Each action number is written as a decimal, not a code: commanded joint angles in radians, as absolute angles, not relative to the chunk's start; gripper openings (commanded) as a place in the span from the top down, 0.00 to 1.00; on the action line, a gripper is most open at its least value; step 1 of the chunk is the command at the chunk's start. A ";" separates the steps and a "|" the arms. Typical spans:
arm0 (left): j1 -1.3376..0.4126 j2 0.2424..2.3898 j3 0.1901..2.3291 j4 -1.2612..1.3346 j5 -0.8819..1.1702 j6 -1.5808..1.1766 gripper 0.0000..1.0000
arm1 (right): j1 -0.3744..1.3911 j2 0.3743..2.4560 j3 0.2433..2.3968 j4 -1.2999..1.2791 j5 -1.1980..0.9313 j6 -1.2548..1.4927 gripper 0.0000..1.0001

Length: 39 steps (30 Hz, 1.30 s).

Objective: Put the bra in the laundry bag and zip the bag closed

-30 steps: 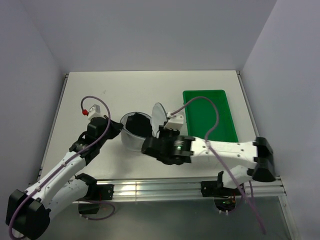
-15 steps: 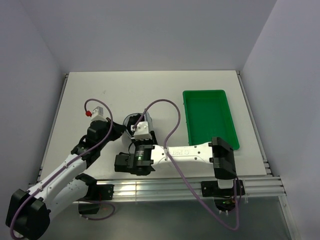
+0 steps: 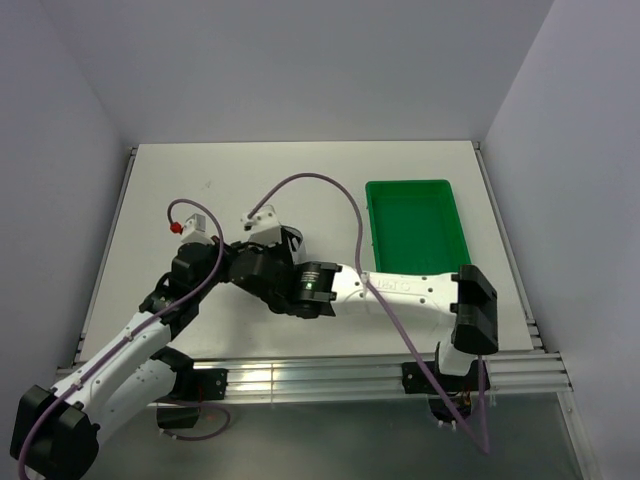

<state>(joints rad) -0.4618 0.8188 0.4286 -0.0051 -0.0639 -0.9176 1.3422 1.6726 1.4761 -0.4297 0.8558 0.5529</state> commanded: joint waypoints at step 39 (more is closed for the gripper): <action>-0.463 0.808 0.433 -0.035 -0.080 -0.877 1.00 | 0.816 1.747 1.413 -0.499 0.098 0.627 0.54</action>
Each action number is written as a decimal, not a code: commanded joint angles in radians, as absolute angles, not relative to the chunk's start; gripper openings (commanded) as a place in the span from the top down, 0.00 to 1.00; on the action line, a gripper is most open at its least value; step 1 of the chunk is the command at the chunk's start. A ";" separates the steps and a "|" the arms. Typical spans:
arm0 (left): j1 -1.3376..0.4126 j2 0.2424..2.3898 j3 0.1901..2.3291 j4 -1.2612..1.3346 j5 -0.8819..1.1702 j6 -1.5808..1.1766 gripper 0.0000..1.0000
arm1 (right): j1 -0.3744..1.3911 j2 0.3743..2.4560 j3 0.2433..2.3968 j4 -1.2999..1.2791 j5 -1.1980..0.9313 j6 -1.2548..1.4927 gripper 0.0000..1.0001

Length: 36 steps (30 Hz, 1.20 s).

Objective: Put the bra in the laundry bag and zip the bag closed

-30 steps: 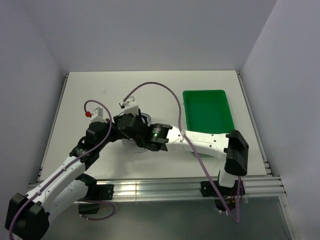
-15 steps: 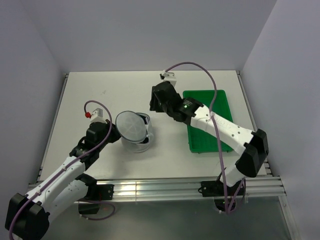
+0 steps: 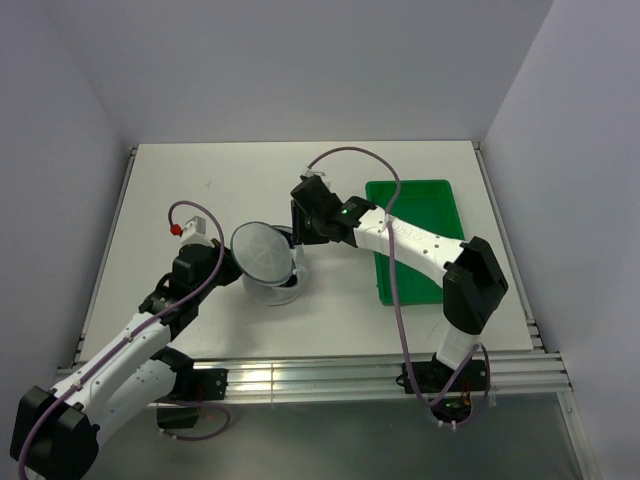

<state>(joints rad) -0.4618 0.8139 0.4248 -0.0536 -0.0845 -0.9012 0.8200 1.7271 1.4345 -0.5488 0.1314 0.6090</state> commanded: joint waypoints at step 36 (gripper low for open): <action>-0.463 0.819 0.437 -0.037 -0.078 -0.870 1.00 | 0.884 1.847 1.566 -0.580 0.301 0.629 0.63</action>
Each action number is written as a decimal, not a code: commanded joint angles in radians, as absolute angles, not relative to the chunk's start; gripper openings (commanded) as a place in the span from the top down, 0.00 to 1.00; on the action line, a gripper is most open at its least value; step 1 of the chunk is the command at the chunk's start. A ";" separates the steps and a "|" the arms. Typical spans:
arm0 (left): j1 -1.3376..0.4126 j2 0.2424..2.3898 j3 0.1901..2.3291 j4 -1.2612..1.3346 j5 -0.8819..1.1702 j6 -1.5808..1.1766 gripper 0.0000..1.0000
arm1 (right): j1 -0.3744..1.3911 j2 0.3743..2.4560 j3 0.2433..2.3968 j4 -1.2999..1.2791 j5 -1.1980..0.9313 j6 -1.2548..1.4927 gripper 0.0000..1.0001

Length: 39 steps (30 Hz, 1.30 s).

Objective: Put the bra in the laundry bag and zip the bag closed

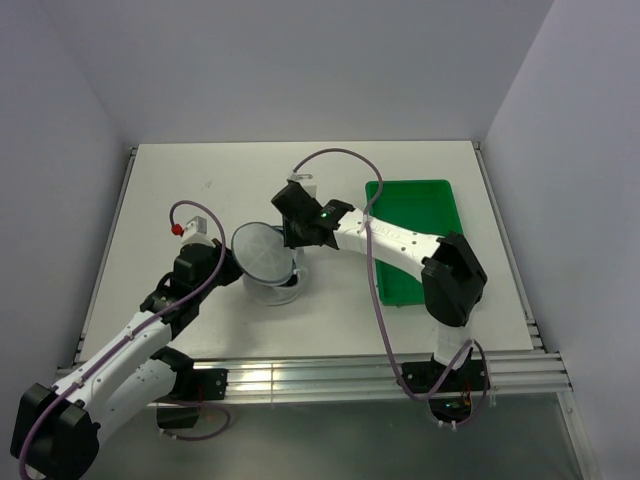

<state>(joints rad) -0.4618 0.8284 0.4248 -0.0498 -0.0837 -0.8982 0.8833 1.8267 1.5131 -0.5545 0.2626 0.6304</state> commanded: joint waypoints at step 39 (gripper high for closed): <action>-0.348 1.149 0.834 -0.243 -0.134 -0.799 1.00 | 0.873 1.390 1.152 -0.520 0.244 0.687 1.00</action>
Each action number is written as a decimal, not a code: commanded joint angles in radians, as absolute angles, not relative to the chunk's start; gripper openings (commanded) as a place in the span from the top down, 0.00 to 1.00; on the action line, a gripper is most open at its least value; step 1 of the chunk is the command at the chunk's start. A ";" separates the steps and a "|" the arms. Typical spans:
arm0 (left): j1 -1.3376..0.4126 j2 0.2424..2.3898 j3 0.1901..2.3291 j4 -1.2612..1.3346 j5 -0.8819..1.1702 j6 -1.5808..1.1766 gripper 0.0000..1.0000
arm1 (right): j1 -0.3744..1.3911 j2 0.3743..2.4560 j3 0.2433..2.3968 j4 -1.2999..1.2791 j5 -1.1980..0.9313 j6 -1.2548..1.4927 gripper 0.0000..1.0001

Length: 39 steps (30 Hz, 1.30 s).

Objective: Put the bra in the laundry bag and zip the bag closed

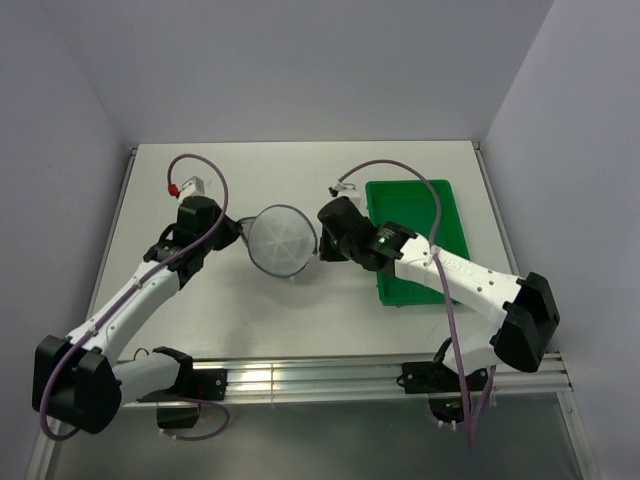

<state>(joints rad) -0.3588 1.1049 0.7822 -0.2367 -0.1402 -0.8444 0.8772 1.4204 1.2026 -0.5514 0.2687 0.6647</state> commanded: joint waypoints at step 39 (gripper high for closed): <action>-0.350 0.945 0.946 -0.344 -0.302 -0.683 0.18 | 0.847 1.715 1.399 -0.482 0.118 0.819 1.00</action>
<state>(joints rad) -0.3500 0.9657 0.9577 -0.3595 -0.2661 -0.7155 0.8543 1.7042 1.3544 -0.4728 0.1276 0.8032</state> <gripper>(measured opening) 0.823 0.007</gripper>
